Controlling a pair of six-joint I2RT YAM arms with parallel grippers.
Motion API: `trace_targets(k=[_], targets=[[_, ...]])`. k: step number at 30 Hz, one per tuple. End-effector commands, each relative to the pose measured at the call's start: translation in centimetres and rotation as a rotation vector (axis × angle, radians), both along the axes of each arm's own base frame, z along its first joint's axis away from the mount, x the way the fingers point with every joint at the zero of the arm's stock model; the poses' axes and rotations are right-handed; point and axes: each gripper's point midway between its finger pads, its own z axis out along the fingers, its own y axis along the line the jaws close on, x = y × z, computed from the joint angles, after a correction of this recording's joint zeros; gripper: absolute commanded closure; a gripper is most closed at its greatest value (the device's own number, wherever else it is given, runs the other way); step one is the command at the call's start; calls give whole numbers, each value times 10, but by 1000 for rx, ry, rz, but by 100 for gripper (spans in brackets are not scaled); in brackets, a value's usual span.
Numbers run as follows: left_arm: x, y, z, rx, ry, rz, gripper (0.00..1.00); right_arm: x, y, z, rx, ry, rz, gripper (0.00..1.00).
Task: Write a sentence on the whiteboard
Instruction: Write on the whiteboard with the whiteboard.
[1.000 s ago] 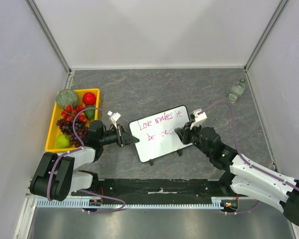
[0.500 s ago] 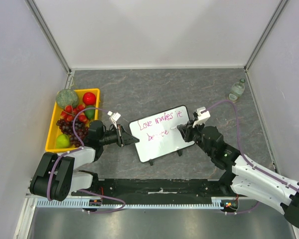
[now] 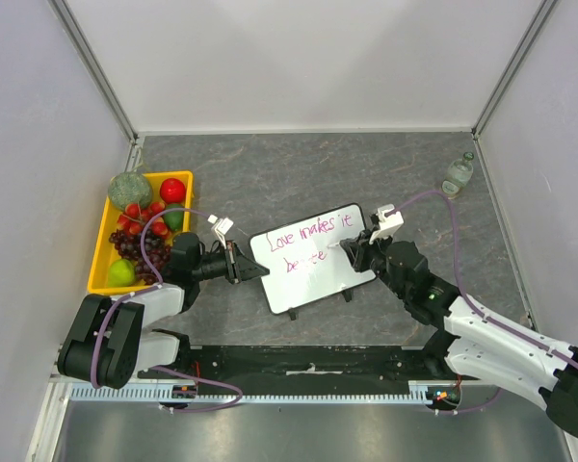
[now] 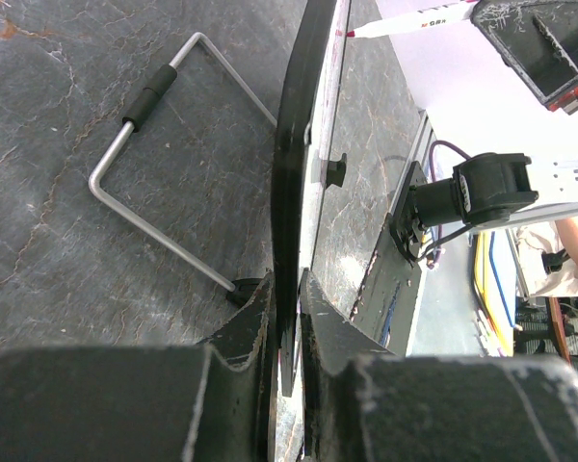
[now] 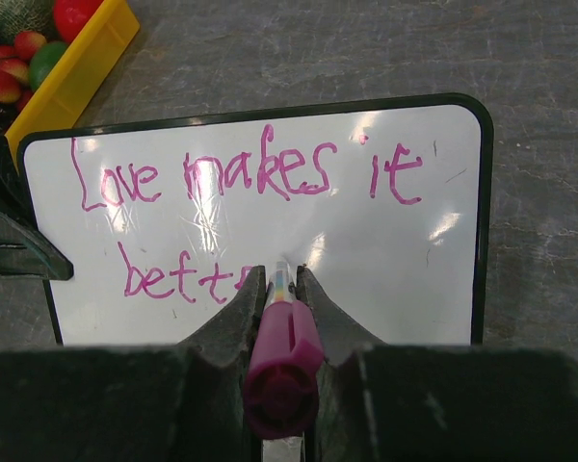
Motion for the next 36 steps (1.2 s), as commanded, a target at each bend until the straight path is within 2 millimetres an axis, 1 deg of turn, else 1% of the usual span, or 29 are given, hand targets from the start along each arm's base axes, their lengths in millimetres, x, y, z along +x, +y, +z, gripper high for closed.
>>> trace_targets(k=[1, 5, 9, 20, 28, 36], targets=[[8, -1, 5, 6, -51, 1, 98, 8, 7, 35, 66, -73, 2, 100], [8, -1, 5, 6, -48, 3, 98, 8, 9, 29, 58, -62, 9, 100], [9, -1, 5, 6, -51, 3, 98, 7, 8, 18, 42, -40, 8, 100], [9, -1, 5, 6, -51, 3, 98, -3, -2, -13, -3, 15, 8, 100], [9, -1, 5, 6, -51, 3, 98, -14, -6, -28, -9, 48, 28, 100], [8, -1, 5, 5, -53, 0, 98, -21, -8, -38, -5, 68, 43, 100]])
